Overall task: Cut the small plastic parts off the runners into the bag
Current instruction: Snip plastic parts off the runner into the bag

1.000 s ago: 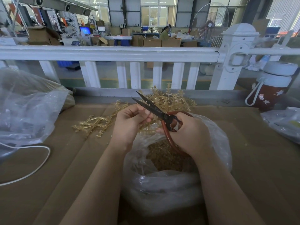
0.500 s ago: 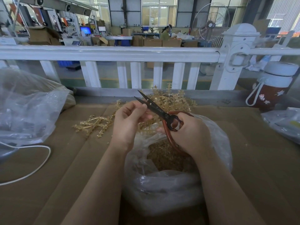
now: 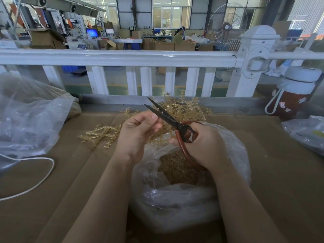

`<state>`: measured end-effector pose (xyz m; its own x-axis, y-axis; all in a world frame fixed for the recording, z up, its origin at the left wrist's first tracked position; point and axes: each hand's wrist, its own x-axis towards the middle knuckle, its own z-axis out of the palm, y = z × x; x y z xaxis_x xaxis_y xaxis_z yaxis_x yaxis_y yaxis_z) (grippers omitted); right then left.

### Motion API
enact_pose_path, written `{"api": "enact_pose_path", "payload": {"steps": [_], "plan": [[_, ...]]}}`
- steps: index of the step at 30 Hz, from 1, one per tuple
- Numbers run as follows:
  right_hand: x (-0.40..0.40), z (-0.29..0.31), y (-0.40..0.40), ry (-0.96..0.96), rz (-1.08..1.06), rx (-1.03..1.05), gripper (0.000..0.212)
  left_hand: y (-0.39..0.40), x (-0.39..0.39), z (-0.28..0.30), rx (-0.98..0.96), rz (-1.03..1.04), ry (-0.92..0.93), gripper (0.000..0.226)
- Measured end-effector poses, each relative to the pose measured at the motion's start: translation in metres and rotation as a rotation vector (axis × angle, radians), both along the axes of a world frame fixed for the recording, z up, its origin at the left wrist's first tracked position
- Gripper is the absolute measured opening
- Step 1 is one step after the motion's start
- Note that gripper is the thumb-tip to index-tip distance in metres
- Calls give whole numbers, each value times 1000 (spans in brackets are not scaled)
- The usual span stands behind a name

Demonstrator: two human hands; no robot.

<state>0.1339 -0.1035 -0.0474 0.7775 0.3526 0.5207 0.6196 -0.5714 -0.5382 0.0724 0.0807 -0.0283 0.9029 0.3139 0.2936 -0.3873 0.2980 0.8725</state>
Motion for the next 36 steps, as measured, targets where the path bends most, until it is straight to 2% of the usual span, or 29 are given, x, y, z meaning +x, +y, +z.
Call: {"api": "enact_pose_path", "payload": {"steps": [5, 9, 14, 19, 24, 30, 36], "plan": [[0, 1, 1, -1, -27, -9, 61, -2, 1, 0, 85, 75, -36, 14], [-1, 2, 1, -12, -48, -20, 53, -3, 1, -1, 119, 104, -44, 12], [0, 2, 1, -10, -39, -28, 72, -3, 2, -2, 125, 122, -45, 10], [0, 2, 0, -32, -45, -33, 61, -3, 2, -1, 113, 133, -42, 15], [-1, 0, -1, -43, -62, -51, 48, -3, 1, -1, 169, 155, -30, 3], [-1, 1, -2, -35, -47, -65, 49, -6, 0, 2, 283, 212, -30, 13], [-3, 2, -1, -18, -11, -7, 43, -8, 0, 2, 266, 193, -28, 5]]}}
